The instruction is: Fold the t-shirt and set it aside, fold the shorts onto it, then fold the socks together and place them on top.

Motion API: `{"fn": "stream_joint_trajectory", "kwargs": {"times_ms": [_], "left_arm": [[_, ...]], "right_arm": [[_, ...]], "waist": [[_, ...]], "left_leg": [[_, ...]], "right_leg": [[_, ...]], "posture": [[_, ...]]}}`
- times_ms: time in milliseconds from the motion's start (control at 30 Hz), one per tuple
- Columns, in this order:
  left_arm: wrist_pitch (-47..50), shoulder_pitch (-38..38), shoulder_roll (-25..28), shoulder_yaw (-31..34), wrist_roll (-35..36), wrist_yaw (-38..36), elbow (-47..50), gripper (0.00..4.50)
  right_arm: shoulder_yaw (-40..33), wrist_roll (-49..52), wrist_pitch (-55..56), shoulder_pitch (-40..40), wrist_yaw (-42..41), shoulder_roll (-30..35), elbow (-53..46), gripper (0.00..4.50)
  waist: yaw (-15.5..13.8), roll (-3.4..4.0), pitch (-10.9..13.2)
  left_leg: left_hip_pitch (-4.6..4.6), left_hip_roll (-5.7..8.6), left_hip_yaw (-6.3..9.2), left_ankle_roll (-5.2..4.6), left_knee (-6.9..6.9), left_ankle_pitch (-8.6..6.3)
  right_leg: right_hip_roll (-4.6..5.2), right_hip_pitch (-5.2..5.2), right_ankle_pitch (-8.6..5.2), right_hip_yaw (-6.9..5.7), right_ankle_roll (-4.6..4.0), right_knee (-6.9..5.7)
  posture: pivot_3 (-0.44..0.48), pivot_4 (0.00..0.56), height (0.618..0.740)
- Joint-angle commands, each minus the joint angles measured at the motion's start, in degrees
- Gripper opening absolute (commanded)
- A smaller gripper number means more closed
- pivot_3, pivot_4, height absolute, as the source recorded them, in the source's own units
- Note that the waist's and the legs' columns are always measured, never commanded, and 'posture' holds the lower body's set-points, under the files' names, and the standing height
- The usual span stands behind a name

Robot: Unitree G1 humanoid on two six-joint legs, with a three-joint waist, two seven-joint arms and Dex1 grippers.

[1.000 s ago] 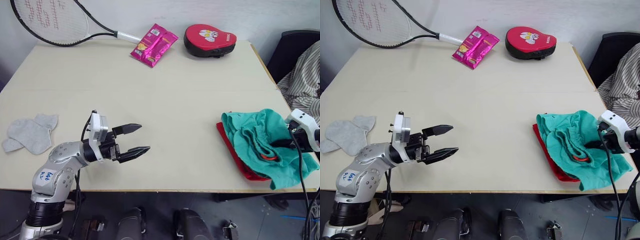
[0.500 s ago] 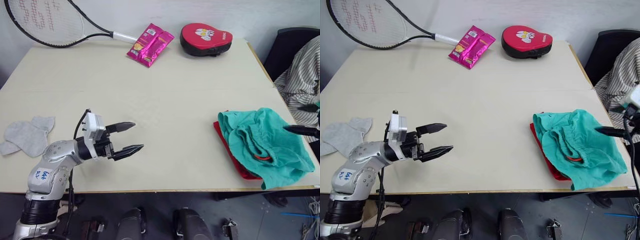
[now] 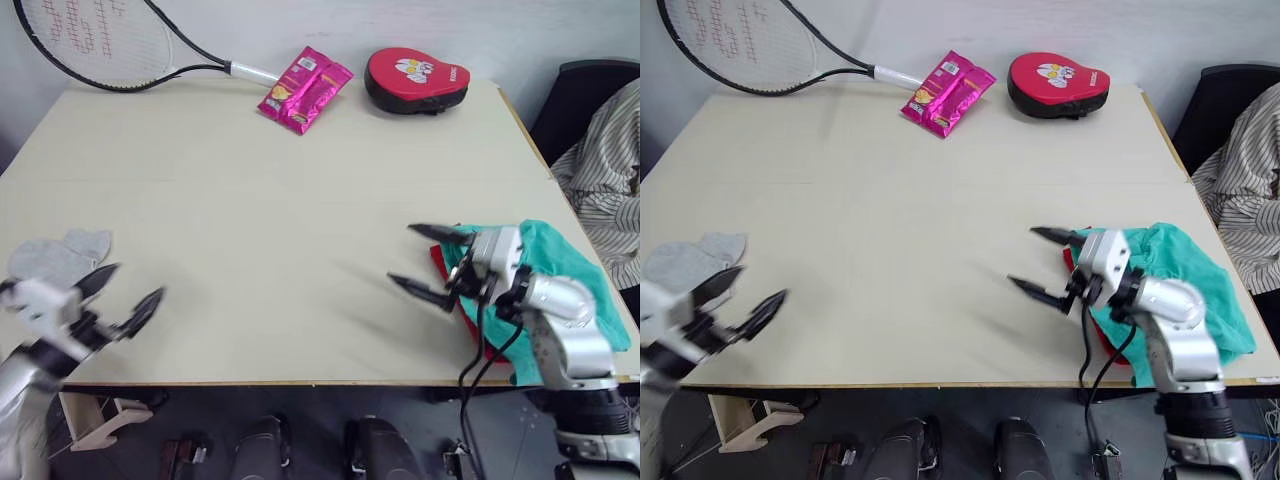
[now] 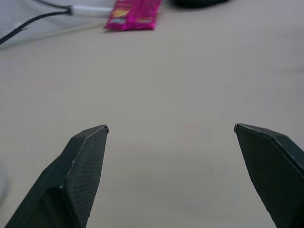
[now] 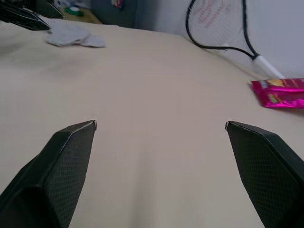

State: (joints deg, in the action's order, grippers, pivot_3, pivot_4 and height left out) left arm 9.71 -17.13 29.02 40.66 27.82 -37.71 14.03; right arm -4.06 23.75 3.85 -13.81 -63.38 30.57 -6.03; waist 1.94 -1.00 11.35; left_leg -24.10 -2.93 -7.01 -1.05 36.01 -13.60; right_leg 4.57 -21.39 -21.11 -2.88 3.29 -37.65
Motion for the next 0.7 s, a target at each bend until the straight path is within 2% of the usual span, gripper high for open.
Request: {"fn": "stream_joint_trajectory", "kwargs": {"times_ms": [33,133,233,333,400,533,600,700], "left_arm": [[-0.17,-8.07,-5.15,10.35,1.83,6.56,0.93,4.5],[2.63,-13.91,-8.89,16.17,2.8,12.48,-0.52,4.5],[7.74,-17.2,-8.87,17.55,2.23,16.24,-1.46,4.5],[12.36,-16.06,-7.12,18.73,3.03,20.58,-0.94,4.5],[15.66,-13.57,-5.51,19.56,7.63,21.21,1.39,4.5],[24.83,-8.27,2.67,16.06,11.05,22.48,5.83,4.5],[31.21,-2.17,8.16,13.34,11.52,25.98,5.48,4.5],[38.76,13.26,17.29,3.21,7.4,30.37,-2.72,4.5]], "right_arm": [[1.54,-2.45,12.07,0.85,-3.68,-1.44,3.9,4.44],[2.06,-3.44,16.15,0.9,-2.69,-3.35,7.5,4.44],[3.12,-2.92,16.08,1.68,-1.67,-4.64,7.25,4.44],[4.77,-2.29,15.48,2.92,-1.8,-5.29,5.51,4.44],[5.37,-2.1,14.94,2.87,-1.65,-5.33,5.15,4.44],[5.04,0.68,9.23,0.57,1.72,-6.01,2.17,4.44],[5.08,1.01,8.24,-1.15,1.65,-5.52,1.79,4.44],[5.27,1.0,7.34,-2.96,1.78,-5.41,1.95,4.44]], "waist": [[0.16,-0.13,-0.07],[0.23,-0.46,-0.25],[-0.18,-0.68,-0.32],[-0.51,-0.82,-0.41],[-0.52,-0.9,-0.46],[-0.17,-0.95,-0.49],[-0.17,-0.84,-0.46],[-0.33,-0.77,-0.48]], "left_leg": [[0.0,0.0,0.0,-0.01,0.02,0.0],[0.2,-0.02,0.03,0.0,0.03,0.01],[0.78,-0.04,0.11,0.38,-0.1,-0.24],[0.88,-0.05,0.15,0.44,-0.21,-0.33],[0.88,-0.04,0.16,0.45,-0.35,-0.34],[0.87,-0.05,0.17,0.54,-0.48,-0.31],[0.89,-0.04,0.17,0.58,-0.51,-0.29],[0.98,-0.01,0.17,0.66,-0.57,-0.22]], "right_leg": [[0.0,0.01,0.0,0.0,0.0,0.03],[-0.01,0.16,0.0,0.0,-0.01,0.02],[0.0,0.76,-0.05,-0.04,-0.12,0.23],[0.08,0.86,-0.13,-0.05,-0.26,0.34],[0.12,0.84,-0.17,-0.07,-0.34,0.4],[0.15,0.8,-0.2,-0.1,-0.41,0.39],[0.14,0.78,-0.21,-0.11,-0.44,0.34],[0.13,0.78,-0.22,-0.14,-0.46,0.21]], "posture": [[0.0,0.15,0.74],[0.0,0.15,0.74],[0.0,0.15,0.74],[0.0,0.15,0.74],[0.0,0.15,0.74],[0.0,0.15,0.74],[0.0,0.15,0.74],[0.0,0.15,0.74]]}}
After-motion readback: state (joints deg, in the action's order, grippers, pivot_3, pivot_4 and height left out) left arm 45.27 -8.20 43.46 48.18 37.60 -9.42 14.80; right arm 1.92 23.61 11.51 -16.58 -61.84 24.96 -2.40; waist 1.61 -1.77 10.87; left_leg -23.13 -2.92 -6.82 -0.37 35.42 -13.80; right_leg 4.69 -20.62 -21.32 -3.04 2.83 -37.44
